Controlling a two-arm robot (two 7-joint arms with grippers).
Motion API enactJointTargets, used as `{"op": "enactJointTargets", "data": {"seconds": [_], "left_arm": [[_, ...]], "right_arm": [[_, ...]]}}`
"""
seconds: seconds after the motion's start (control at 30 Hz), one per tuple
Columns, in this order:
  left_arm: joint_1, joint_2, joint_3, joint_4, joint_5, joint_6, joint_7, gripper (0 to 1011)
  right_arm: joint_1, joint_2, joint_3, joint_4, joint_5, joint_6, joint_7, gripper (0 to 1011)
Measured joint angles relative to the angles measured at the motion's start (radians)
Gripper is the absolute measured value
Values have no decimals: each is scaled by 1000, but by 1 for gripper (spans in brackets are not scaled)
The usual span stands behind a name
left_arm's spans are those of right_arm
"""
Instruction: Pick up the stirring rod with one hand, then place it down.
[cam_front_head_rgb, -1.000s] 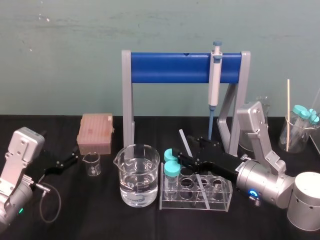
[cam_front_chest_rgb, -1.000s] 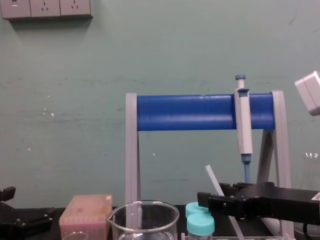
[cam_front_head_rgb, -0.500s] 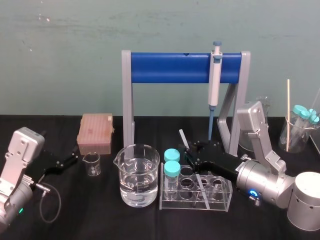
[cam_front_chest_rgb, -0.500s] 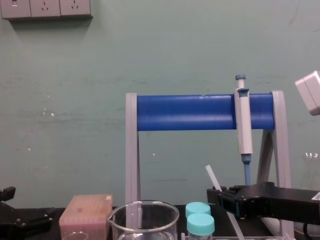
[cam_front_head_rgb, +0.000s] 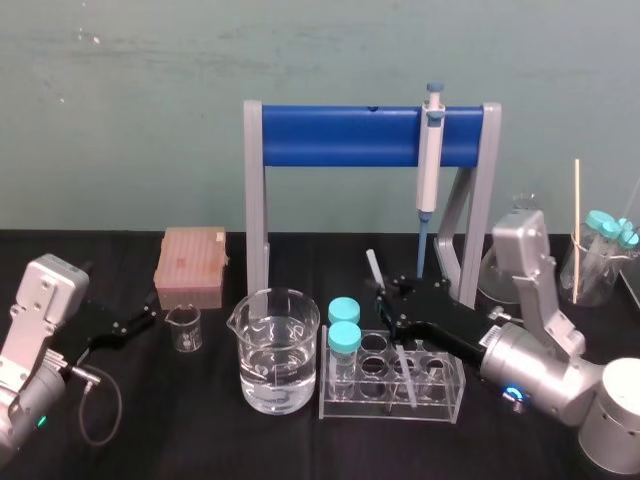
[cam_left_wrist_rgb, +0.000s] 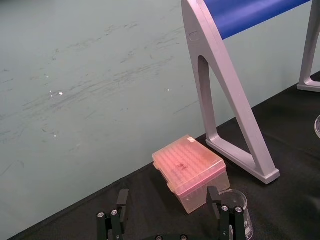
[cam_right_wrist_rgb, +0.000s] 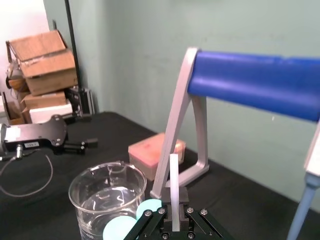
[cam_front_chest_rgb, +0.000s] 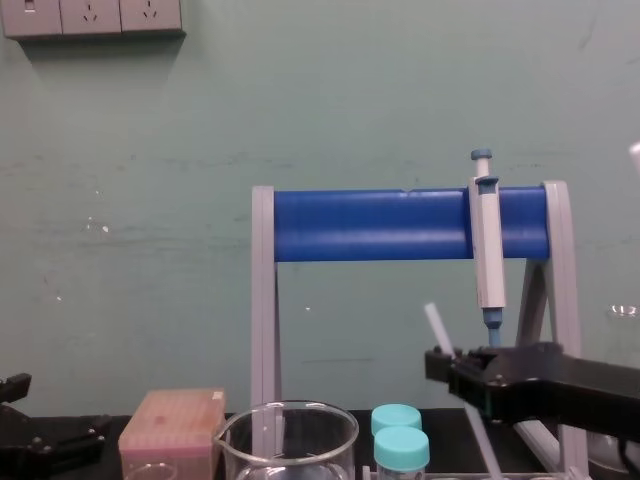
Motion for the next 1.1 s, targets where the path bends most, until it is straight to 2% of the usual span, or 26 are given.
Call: {"op": "enactJointTargets", "data": {"seconds": [0.27, 0.5, 0.8, 1.1], "left_arm": [[0, 0, 0, 0, 0, 0, 0, 1000], [0, 0, 0, 0, 0, 0, 0, 1000], [0, 0, 0, 0, 0, 0, 0, 1000], [0, 0, 0, 0, 0, 0, 0, 1000]], "right_arm": [[-83, 19, 46, -55, -7, -113, 12, 72], [-133, 14, 97, -94, 10, -197, 27, 72], [-119, 4, 153, -156, 59, -230, 52, 72], [-107, 4, 179, -206, 103, -238, 73, 72]]}}
